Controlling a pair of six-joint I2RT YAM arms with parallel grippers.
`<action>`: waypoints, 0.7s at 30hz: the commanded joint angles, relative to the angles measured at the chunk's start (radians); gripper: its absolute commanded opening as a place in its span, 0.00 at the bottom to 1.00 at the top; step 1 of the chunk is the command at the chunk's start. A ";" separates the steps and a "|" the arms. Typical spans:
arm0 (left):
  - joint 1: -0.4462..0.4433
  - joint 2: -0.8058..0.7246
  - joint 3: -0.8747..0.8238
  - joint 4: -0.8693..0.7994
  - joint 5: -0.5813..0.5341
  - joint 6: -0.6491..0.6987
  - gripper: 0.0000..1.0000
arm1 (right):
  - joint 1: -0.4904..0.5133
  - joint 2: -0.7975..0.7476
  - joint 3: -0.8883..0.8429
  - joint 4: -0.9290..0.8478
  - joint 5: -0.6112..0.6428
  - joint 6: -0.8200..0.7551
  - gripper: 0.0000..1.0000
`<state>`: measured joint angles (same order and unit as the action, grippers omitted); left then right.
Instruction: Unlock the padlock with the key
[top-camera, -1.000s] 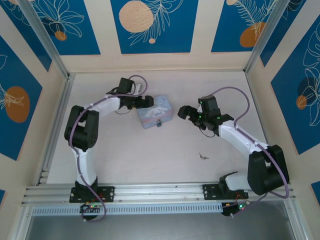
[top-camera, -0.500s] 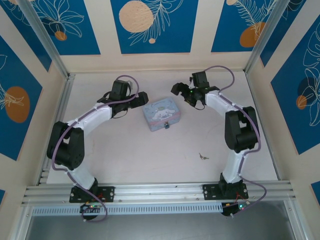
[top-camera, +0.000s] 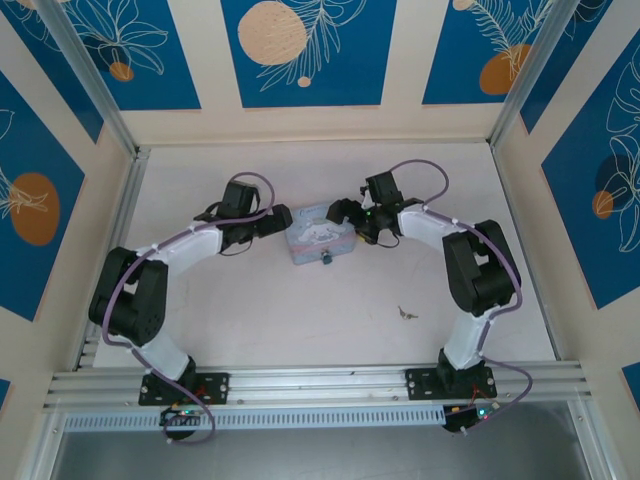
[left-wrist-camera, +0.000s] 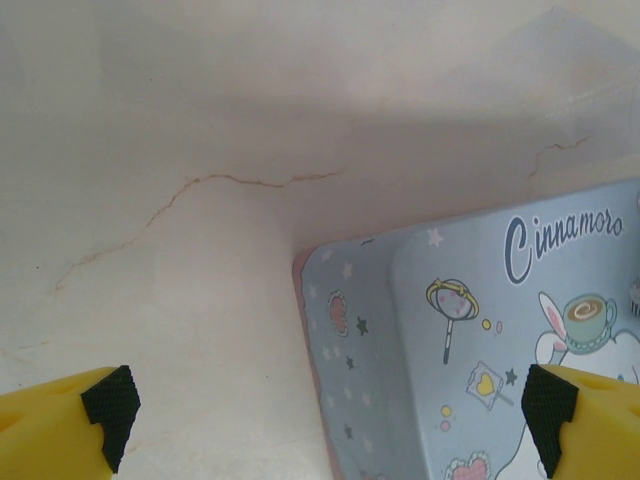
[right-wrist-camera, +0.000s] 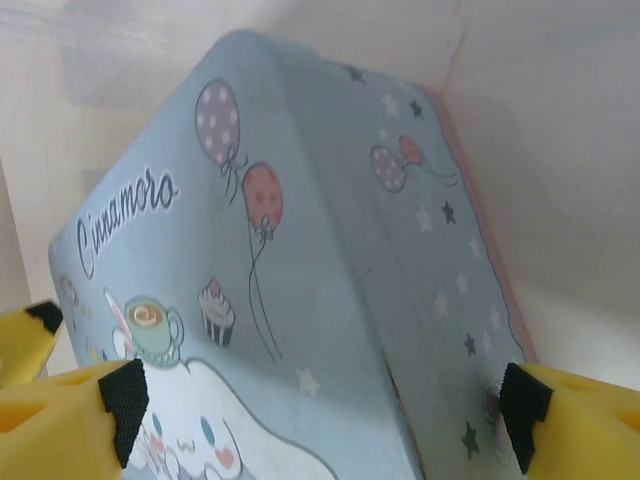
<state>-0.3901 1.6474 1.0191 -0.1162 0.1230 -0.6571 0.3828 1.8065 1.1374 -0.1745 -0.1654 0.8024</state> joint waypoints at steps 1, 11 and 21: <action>0.002 -0.024 -0.034 0.063 0.034 -0.021 0.99 | 0.031 -0.087 -0.061 0.078 -0.024 0.052 0.93; -0.013 -0.028 -0.081 0.151 0.091 -0.058 0.99 | 0.137 -0.176 -0.156 0.118 0.027 0.104 0.93; -0.064 -0.072 -0.165 0.239 0.154 -0.115 0.99 | 0.157 -0.199 -0.195 0.104 0.095 0.120 0.93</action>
<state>-0.4374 1.6184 0.8772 0.0750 0.2340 -0.7433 0.5411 1.6547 0.9581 -0.0612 -0.1051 0.9066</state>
